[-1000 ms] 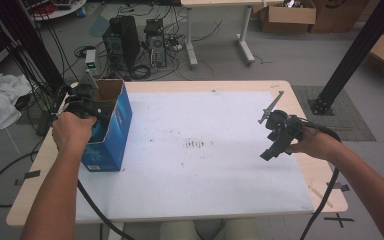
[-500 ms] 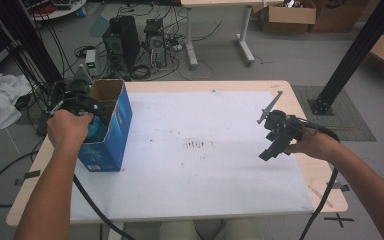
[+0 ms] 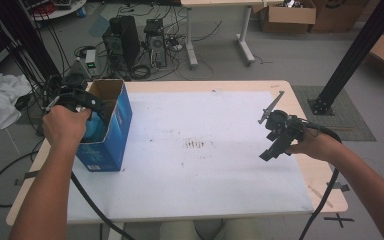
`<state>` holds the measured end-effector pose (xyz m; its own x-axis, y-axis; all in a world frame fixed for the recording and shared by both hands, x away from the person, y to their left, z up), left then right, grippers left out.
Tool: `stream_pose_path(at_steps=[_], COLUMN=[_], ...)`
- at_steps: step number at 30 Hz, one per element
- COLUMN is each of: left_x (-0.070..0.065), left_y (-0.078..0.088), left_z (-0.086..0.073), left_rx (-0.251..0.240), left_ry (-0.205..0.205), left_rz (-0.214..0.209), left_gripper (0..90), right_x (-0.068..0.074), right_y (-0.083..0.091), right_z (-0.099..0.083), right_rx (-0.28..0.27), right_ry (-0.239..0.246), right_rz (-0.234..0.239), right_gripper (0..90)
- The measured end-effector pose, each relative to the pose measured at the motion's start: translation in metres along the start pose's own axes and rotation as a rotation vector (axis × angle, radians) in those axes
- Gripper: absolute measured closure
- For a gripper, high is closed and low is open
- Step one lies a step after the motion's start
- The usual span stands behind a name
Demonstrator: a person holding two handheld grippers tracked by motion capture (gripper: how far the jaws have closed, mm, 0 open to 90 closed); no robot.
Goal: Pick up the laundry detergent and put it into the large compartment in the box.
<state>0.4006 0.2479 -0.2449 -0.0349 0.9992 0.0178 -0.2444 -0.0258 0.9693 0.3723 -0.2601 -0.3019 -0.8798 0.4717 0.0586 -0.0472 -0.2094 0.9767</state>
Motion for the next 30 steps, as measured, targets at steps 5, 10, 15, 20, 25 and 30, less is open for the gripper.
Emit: stream_pose_path(at_steps=[5, 10, 15, 20, 25, 30], left_x=[-0.005, -0.012, -0.025, -0.041, -0.056, -0.076], left_y=[0.014, 0.025, 0.036, 0.043, 0.05, 0.054], left_z=[0.001, 0.002, 0.002, 0.001, 0.001, -0.001], left_rx=[-0.018, -0.034, -0.04, -0.045, -0.061, -0.075], left_ry=[-0.014, -0.034, -0.078, -0.133, -0.166, -0.233], left_rz=[0.0, -0.009, -0.014, -0.038, -0.055, -0.067], left_gripper=[23.8, 22.1, 20.5, 20.0, 18.6, 18.6], right_x=[0.001, 0.001, 0.002, 0.002, 0.002, 0.003], right_y=[0.002, 0.002, 0.002, 0.002, 0.003, 0.003], right_z=[-0.001, -0.001, 0.001, 0.002, 0.002, 0.001], right_rx=[-0.007, -0.006, -0.005, -0.008, -0.014, -0.013], right_ry=[-0.007, -0.001, 0.001, 0.001, 0.003, 0.002], right_rz=[-0.003, -0.003, -0.003, -0.003, -0.004, -0.005], right_gripper=[18.4, 18.4, 18.4, 18.4, 18.4, 18.4])
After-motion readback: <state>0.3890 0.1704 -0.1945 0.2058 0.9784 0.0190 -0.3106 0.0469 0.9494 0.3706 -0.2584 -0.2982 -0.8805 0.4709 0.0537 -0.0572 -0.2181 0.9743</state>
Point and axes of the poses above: each handheld gripper's, and its own axes: y roughly backward along the jaws, z roughly out of its top, x roughly to its left, the point moved 1 cm from there along -y, roughly forward along the jaws, and after that the axes turned 2 degrees about x, right-handed, at the moved point
